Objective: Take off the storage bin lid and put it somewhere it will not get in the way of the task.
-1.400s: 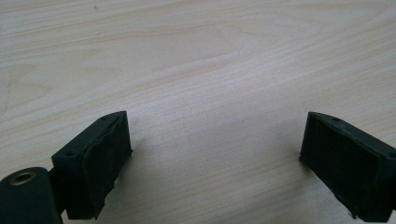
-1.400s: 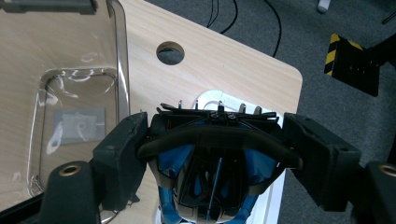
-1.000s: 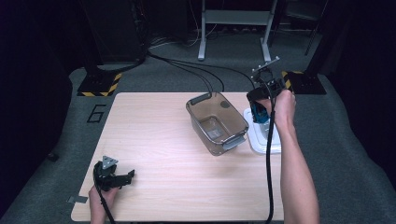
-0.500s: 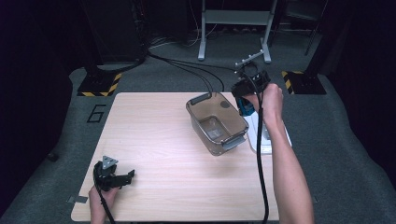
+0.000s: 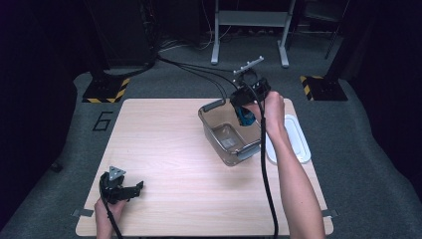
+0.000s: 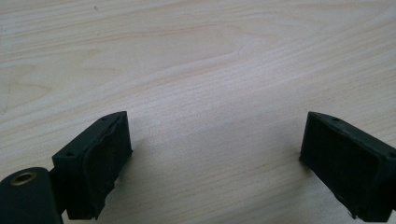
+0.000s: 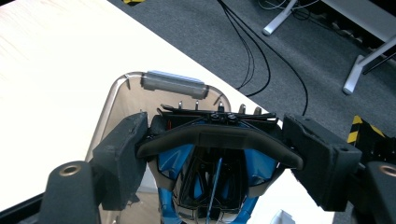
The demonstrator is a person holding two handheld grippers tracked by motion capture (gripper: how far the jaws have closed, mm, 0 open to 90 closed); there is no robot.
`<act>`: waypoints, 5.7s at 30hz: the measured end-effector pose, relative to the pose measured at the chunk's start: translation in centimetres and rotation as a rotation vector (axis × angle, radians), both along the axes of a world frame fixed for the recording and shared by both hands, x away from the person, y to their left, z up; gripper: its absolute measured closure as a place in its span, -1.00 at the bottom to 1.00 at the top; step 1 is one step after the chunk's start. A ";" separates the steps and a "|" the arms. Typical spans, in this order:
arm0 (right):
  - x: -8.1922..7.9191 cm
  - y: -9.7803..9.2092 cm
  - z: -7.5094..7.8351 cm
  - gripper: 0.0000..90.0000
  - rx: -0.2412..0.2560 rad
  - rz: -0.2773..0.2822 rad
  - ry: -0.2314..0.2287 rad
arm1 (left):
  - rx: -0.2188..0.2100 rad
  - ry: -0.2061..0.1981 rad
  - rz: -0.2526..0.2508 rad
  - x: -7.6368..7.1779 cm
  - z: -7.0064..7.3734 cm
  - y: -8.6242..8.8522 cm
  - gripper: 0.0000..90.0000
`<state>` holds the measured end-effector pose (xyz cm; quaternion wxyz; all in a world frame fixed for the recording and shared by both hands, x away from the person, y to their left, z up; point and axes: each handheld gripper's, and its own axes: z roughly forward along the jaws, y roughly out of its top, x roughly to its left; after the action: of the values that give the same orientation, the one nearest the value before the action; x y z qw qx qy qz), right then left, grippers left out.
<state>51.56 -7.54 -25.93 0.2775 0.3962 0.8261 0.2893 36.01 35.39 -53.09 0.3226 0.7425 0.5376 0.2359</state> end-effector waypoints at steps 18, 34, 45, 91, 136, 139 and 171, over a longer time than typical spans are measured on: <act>1.4 2.1 -4.3 -0.46 -0.056 -0.018 0.140 | 0.001 -0.001 0.000 0.0 0.0 0.0 -0.81; 2.9 2.0 -7.3 -0.46 -0.091 -0.034 0.313 | 0.000 0.000 -0.001 0.0 0.0 0.0 -0.81; 2.9 1.7 -8.9 -0.46 -0.059 -0.069 0.351 | 0.000 0.000 -0.001 0.0 0.0 0.0 -0.81; 0.1 -1.5 -11.7 -0.48 0.013 -0.090 0.454 | -0.001 0.000 -0.001 0.0 0.0 0.0 -0.81; -1.1 -1.8 -11.3 -0.49 -0.009 -0.112 0.478 | 0.001 0.006 -0.005 0.0 0.1 0.0 -0.81; -1.1 -1.8 -11.3 -0.50 -0.009 -0.107 0.479 | 0.001 0.006 -0.004 0.0 0.1 0.0 -0.81; -2.0 -2.1 -10.8 -0.66 0.018 -0.086 0.468 | 0.001 0.006 -0.005 0.0 0.1 0.0 -0.81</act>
<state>49.61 -9.64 -36.76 0.0872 0.4899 0.8475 0.1850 36.01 35.43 -53.03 0.3210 0.7446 0.5368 0.2331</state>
